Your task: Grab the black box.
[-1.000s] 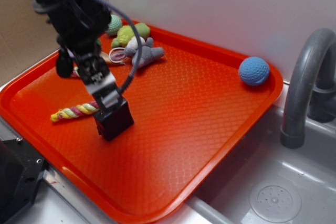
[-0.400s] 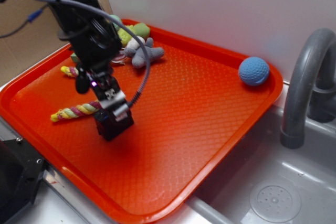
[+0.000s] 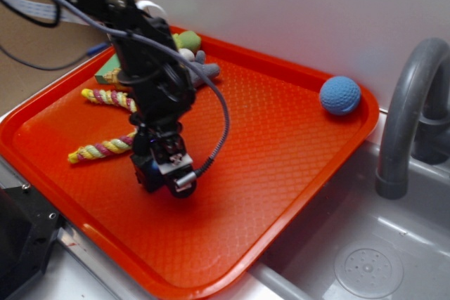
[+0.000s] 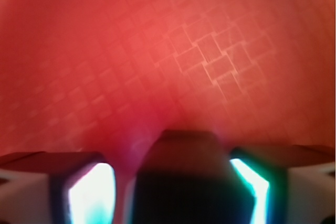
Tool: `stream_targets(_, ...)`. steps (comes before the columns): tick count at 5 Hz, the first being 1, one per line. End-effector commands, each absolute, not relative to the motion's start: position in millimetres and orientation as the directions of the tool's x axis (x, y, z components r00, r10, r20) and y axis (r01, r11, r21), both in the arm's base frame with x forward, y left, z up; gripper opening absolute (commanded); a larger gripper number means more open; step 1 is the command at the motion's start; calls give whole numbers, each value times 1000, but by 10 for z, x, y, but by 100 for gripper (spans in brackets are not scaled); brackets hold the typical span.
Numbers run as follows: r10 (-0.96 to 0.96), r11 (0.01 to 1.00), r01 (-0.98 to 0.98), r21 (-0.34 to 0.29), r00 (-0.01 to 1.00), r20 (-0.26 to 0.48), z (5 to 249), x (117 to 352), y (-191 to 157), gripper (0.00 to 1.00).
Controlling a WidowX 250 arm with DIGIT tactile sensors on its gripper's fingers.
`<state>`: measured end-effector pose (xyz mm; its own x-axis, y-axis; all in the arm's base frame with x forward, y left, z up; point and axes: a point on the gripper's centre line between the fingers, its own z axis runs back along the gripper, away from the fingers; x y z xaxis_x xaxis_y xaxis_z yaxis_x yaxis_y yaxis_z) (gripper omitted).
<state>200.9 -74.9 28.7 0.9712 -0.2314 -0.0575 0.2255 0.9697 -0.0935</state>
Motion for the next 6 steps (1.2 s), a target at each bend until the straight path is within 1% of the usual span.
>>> stream_targets(1,-327,941,318,-117,943,-61,544,1776,-805,0)
stream_targets(2,-312,948,314,-51,949,38,1024,1879,-799,0)
stream_targets(3,-220,975,217,38,955,197,1528,2044,-606,0)
stream_targets(4,-167,985,160,58,972,164,2027,2032,-435,0)
stream_targets(5,-150,988,144,56,981,122,2528,1980,-385,0)
stream_targets(6,-155,988,153,26,981,117,2601,1924,-393,0)
